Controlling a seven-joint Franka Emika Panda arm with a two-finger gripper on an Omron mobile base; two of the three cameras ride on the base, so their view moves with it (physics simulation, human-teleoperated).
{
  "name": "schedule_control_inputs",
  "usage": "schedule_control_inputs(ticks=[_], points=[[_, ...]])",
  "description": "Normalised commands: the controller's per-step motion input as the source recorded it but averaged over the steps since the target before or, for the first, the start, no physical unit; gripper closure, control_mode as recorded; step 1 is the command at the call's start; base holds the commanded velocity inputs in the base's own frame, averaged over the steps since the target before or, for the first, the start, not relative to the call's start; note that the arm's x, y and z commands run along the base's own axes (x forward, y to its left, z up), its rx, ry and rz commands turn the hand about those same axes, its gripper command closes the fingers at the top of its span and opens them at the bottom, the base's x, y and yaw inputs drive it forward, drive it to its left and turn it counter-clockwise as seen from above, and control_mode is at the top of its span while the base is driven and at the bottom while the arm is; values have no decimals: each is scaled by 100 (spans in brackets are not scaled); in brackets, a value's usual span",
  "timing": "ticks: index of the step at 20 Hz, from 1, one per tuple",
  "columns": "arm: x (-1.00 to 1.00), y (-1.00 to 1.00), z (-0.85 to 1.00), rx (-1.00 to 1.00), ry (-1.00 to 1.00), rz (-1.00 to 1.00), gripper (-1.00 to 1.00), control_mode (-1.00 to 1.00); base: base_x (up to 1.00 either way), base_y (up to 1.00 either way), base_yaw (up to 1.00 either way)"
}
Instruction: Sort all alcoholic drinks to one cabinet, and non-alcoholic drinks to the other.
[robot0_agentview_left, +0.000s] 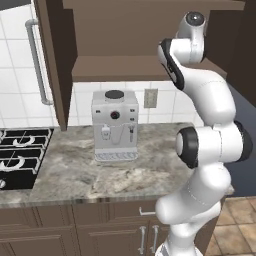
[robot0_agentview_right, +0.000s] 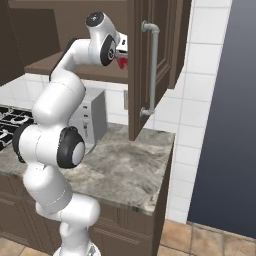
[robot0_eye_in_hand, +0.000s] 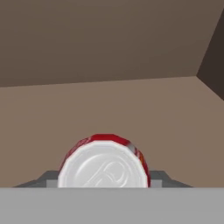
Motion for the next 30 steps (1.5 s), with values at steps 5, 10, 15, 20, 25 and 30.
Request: schedule_control_inputs(ticks=[5,10,15,20,25,30], points=[[30,0,-32,0,0,0,-100,-100,0,0,0],[15,-7,-6,1,0,0,-100,-100,0,0,0],[5,-4,0,2,0,0,-100,-100,0,0,0],[0,0,0,0,-3,0,-100,-100,0,0,0],[5,0,-3,0,-7,0,-100,-100,0,0,0],[21,2,-6,0,-9,0,-100,-100,0,0,0]])
